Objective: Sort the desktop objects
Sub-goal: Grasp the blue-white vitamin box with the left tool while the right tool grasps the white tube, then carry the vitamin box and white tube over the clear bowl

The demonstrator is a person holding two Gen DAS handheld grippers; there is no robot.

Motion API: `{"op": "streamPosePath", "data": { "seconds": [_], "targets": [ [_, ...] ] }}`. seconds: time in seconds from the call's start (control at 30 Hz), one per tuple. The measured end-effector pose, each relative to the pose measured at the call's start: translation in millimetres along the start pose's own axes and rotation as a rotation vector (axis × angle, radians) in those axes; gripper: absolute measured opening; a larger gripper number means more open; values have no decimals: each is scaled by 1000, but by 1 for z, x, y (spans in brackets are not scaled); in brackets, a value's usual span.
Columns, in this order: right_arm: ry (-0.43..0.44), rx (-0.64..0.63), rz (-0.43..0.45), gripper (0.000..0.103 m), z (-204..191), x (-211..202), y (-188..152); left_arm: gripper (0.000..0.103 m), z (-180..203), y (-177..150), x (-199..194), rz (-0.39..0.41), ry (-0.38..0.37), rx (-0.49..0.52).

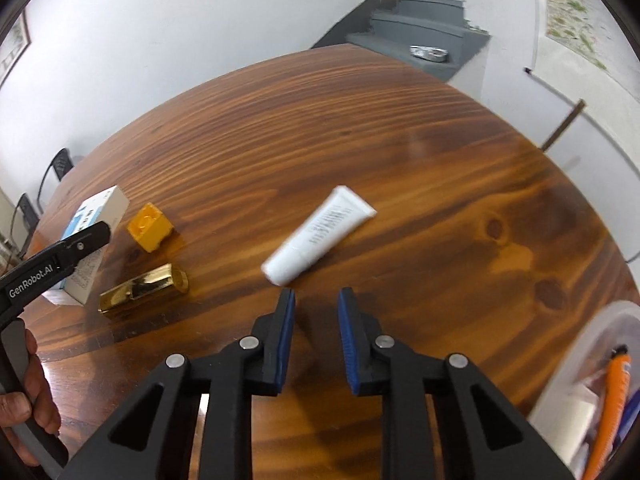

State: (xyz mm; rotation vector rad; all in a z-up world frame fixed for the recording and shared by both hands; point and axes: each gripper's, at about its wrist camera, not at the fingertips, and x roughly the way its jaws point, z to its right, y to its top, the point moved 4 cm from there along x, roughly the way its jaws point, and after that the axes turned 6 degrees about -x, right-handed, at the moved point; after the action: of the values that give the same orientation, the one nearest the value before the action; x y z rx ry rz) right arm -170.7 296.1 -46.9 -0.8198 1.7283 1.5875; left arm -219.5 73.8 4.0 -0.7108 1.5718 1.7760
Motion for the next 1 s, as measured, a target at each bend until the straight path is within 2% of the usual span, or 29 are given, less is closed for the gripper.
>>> {"op": "streamPosePath", "data": {
  "seconds": [0.03, 0.13, 0.2, 0.27, 0.43, 0.5, 0.53, 0.57, 0.6, 0.67, 0.77, 0.87, 1.0],
  "targets": [
    [-17, 5, 0, 31, 2, -2, -1, 71, 0, 0, 0, 0, -1, 0],
    [-10, 37, 29, 59, 5, -8, 1, 71, 0, 0, 0, -1, 0, 0],
    [8, 47, 60, 62, 4, -11, 3, 71, 0, -1, 0, -1, 2, -2],
    [24, 58, 80, 76, 1, -12, 7, 71, 1, -1, 1, -3, 5, -1],
    [-34, 59, 26, 76, -5, 16, 19, 71, 2, -3, 2, -6, 4, 6],
    [-94, 19, 35, 71, -10, 23, 23, 71, 3, -3, 3, -6, 3, 13],
    [-123, -1, 37, 64, -12, 23, 23, 71, 4, -3, 3, -6, 4, 15],
    [-150, -17, 32, 54, -13, 24, 22, 71, 5, -4, 4, -7, 4, 19],
    [-155, -29, 38, 46, -15, 23, 22, 71, 6, -5, 5, -9, 5, 22],
    [-153, -43, 42, 23, -17, 20, 19, 71, 8, -6, 4, -11, 3, 25],
    [-150, -44, 42, 20, -18, 16, 14, 71, 10, -5, 0, -2, -4, 30],
    [-92, -24, 50, 20, -14, 10, 9, 71, 12, -4, -4, 6, -16, 31],
    [-60, 8, 114, 20, -13, -13, 10, 71, 15, -2, -10, 17, -35, 37]
  ]
}}
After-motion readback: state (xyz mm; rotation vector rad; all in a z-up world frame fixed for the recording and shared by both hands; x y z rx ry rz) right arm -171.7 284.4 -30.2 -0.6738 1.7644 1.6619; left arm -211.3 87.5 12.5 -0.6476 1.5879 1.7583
